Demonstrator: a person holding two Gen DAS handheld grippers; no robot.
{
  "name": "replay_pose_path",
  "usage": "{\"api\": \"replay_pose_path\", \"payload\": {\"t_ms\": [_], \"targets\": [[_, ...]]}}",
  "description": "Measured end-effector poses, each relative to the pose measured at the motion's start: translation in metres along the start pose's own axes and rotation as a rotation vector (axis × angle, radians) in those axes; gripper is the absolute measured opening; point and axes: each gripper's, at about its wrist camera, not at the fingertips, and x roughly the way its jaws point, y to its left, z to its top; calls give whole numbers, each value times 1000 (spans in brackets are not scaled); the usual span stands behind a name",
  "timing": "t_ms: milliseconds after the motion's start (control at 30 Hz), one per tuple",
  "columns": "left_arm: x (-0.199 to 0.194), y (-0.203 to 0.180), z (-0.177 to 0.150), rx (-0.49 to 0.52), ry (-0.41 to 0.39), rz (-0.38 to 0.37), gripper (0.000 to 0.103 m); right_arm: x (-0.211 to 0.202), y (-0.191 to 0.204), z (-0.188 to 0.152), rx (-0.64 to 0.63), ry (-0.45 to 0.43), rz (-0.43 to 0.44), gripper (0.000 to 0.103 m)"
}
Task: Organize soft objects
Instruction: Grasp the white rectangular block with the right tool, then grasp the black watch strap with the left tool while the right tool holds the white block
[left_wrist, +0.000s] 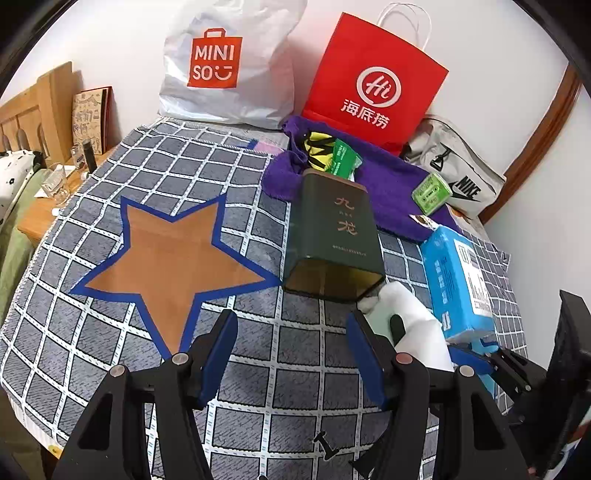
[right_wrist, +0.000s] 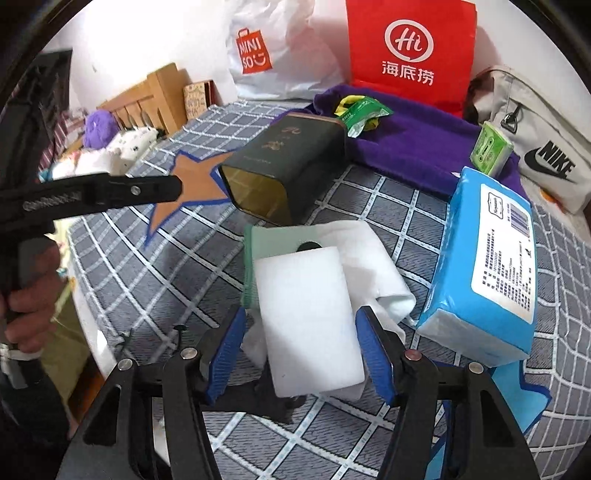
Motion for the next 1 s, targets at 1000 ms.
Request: {"api": "replay_pose_path", "payload": {"t_ms": [1000], "targets": [[23,-102,-65,246,113,-146,46,-74,-80,-79,220,-136,-113,48]]}}
